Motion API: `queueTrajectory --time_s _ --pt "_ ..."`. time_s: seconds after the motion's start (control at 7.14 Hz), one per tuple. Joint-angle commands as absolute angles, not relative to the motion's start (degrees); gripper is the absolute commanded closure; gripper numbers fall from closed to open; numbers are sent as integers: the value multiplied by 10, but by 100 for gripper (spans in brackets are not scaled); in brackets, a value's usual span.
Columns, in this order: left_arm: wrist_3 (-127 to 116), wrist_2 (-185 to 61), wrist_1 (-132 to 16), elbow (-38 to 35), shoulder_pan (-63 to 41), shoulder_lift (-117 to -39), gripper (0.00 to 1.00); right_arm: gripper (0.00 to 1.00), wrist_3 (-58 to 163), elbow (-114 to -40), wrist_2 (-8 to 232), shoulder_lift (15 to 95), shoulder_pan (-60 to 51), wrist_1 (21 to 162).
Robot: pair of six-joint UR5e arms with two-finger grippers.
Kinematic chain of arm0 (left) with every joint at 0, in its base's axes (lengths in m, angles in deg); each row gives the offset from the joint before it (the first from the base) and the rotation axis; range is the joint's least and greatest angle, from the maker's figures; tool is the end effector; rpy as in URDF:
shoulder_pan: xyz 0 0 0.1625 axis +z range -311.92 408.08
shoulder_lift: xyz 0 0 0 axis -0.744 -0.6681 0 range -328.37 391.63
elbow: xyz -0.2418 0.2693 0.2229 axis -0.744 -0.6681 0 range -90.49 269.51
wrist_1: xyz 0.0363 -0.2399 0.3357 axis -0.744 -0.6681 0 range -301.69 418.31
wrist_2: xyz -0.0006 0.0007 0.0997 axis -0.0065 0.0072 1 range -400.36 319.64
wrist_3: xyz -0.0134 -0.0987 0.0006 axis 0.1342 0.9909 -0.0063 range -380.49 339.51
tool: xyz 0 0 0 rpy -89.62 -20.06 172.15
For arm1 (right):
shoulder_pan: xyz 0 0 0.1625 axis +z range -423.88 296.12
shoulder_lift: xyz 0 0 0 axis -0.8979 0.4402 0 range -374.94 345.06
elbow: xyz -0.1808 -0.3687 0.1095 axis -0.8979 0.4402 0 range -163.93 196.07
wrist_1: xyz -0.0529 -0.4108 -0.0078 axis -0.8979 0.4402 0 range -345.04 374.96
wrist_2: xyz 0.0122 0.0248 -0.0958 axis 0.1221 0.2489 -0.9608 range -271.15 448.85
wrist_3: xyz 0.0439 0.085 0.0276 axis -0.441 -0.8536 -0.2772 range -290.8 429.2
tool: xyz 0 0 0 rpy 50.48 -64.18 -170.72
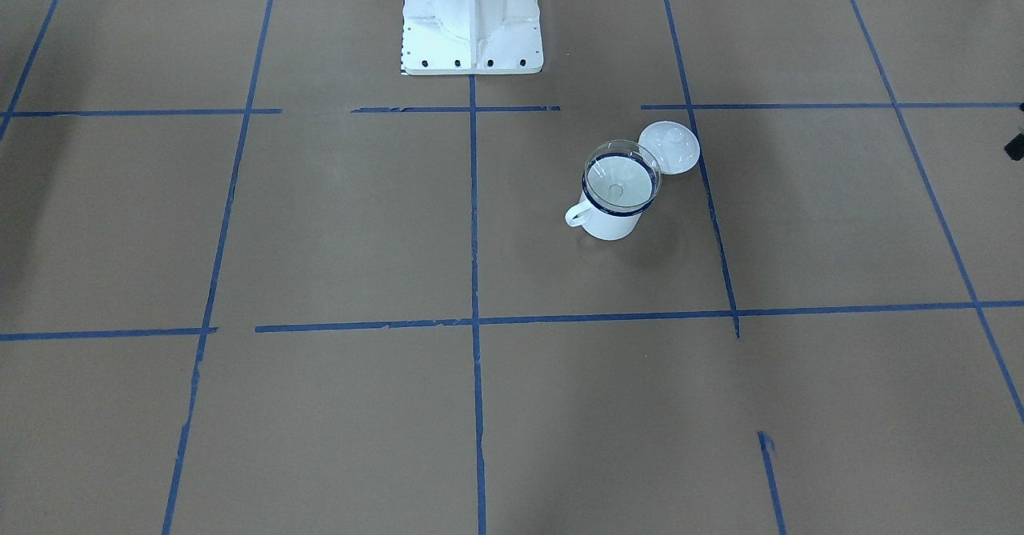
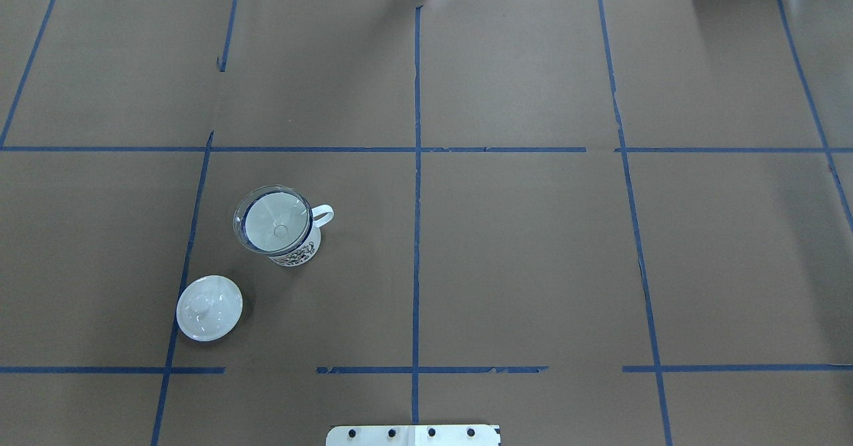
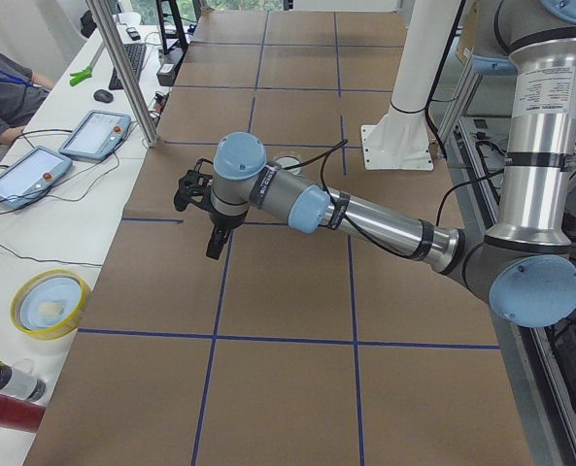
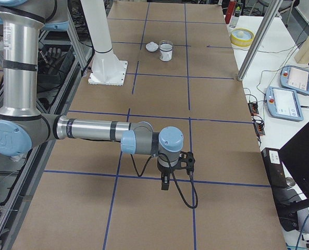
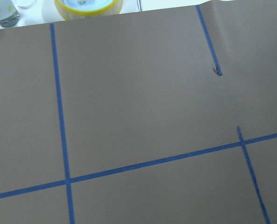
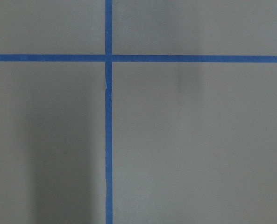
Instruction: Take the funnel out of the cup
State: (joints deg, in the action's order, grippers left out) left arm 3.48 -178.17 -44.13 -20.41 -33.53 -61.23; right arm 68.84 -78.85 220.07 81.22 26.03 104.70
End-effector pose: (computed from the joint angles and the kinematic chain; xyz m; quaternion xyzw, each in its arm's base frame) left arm 0.0146 -0.5061 0.4324 0.1580 0.4480 0.0034 0.8800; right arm 0.0670 -0.4451 0.6701 -0.0093 -0.3520 0.0053 0.9359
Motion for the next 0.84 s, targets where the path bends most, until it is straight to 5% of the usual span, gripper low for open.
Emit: queueTrajectory --time_s 0.0,0.42,0.7 --pt "238 -1712 -440 -230 -225 -678 0 0 688 -788 2201 812 260 1047" --pt "424 -1631 -288 -226 -61 -855 0 0 688 -788 2201 812 260 1047" --pt "509 -1567 -270 -212 32 -896 0 0 688 -788 2201 812 260 1047"
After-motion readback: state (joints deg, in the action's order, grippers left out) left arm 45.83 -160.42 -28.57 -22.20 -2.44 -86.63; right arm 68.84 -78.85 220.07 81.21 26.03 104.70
